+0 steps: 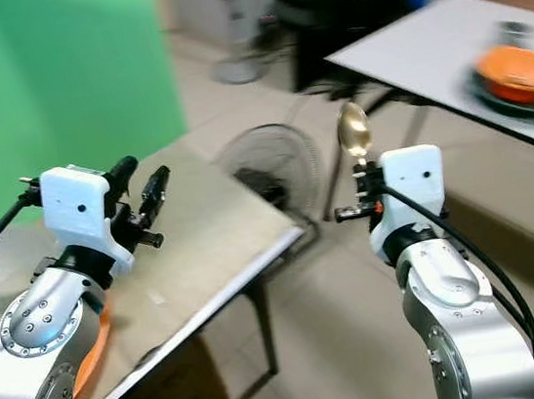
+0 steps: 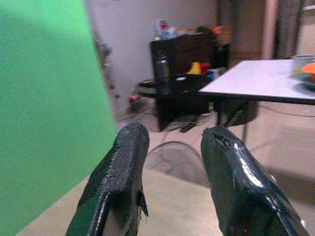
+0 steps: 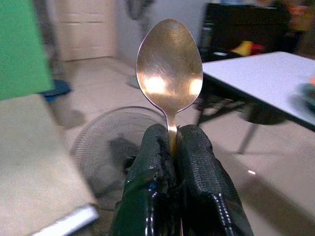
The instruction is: Setting the table
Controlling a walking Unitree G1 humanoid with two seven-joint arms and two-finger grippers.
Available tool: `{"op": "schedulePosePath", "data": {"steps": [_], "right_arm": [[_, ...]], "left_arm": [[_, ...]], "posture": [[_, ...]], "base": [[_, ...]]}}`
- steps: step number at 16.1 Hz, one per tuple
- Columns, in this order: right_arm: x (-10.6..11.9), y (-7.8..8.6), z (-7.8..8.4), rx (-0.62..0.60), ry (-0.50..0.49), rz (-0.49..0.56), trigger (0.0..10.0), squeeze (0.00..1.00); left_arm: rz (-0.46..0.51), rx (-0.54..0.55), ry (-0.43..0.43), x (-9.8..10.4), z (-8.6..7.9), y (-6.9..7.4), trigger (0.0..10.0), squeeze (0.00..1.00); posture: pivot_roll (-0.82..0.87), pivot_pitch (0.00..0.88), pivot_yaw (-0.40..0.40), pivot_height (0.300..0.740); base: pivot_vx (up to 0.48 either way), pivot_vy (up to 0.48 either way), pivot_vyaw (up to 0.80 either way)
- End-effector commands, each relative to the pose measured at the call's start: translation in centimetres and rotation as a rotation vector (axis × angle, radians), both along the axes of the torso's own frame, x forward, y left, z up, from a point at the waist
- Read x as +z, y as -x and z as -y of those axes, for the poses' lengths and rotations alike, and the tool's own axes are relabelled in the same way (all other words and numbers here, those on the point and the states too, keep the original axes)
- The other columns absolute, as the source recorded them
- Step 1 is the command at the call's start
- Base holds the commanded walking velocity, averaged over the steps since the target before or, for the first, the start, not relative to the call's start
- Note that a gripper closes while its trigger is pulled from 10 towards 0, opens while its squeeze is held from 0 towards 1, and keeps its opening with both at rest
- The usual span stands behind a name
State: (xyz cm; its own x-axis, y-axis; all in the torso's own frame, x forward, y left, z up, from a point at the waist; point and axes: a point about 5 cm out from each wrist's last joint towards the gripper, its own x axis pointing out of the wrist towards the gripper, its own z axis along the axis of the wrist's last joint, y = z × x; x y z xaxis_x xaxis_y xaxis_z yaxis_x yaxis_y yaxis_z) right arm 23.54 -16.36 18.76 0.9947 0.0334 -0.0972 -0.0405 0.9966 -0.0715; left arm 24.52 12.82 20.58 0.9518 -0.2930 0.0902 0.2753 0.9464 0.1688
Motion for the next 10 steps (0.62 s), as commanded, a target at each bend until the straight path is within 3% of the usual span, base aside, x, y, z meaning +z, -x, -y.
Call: {"op": "schedulePosePath", "data": {"steps": [1,4,10], "right_arm": [[0.56,0.07,-0.30,0.002,0.000,0.021,10.0,0.00],[0.43,-0.17,-0.35,-0.005,0.020,0.006,10.0,0.00],[0.08,-0.12,-0.29,-0.010,0.019,-0.017,10.0,0.00]], "left_arm": [[-0.006,0.012,0.007,-0.19,-0.24,-0.15,10.0,0.00],[-0.026,0.020,0.016,-0.75,-0.16,-0.29,10.0,0.00],[-0.034,0.025,0.010,-1.10,-0.16,-0.69,10.0,0.00]], "posture": [[0.10,0.000,-0.001,0.740],[0.09,0.000,0.002,0.740],[0.09,0.000,0.006,0.740]], "base": [[0.000,0.000,-0.80],[0.000,-0.186,-0.80],[0.000,-0.284,0.00]]}}
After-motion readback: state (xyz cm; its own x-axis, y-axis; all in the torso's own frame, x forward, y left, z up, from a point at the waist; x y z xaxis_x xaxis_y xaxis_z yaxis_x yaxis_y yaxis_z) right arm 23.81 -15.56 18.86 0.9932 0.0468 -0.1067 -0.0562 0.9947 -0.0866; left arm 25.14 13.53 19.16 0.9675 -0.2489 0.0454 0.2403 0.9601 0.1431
